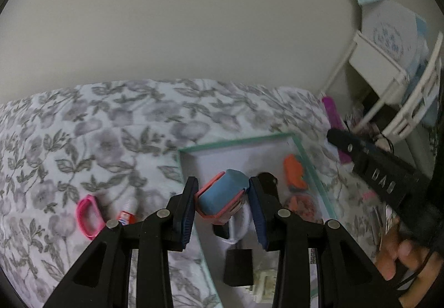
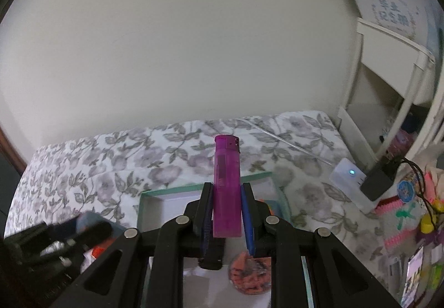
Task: Organize rigid objects
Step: 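Carry the lighter and block into the tray and open both grippers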
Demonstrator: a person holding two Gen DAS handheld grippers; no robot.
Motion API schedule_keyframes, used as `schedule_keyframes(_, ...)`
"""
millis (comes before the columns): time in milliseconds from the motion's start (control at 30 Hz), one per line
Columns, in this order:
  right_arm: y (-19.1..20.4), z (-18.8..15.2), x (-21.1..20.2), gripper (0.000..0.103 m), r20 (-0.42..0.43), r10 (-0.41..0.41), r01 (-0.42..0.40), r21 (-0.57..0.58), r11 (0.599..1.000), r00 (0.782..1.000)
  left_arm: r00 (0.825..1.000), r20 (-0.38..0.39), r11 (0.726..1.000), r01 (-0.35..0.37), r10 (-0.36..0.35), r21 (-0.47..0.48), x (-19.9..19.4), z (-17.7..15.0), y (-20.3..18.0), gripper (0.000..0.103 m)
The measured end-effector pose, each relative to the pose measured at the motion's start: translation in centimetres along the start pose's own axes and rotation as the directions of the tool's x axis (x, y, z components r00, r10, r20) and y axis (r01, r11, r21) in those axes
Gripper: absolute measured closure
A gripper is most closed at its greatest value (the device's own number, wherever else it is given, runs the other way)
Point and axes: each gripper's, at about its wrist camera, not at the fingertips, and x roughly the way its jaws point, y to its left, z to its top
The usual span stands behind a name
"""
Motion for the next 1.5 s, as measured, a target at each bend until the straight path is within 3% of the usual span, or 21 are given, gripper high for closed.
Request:
schedule_keyframes(233, -1.9, 0.1, -0.2, 0.082, -0.010, -0.049, 0.050, 0.019, 0.999, 0.999, 0.999, -0.045, 0.999, 0.015, -0.013, 0.041, 1.9, -0.7, -2.4, 0.065)
schedule_keyframes(533, -2.8, -2.0, 4.7, 0.082, -0.173, -0.028, 0.036, 0.042, 0.998, 0.985, 0.994, -0.112, 0.998, -0.001, 0.009, 0.069, 4.7, -1.8, -3.1, 0.065)
schedule_keyframes(800, -2.3, -3.5, 7.2, 0.082, -0.250, -0.018, 0.026, 0.028, 0.999, 0.968, 0.993, -0.117, 0.997, 0.009, -0.001, 0.073, 5.1, -2.0, -3.3, 0.065)
schedule_keyframes(1067, -2.0, -4.1, 8.6, 0.082, -0.292, -0.019, 0.028, 0.025, 0.999, 0.956, 0.986, -0.165, 0.997, 0.033, -0.021, 0.071, 6.5, -2.6, -3.7, 0.067)
schedule_keyframes(1500, -1.4, -4.4, 9.2, 0.081, -0.313, -0.013, 0.021, 0.023, 1.000, 0.950, 0.986, -0.166, 0.996, 0.015, -0.001, 0.087, 6.4, -2.6, -3.9, 0.067)
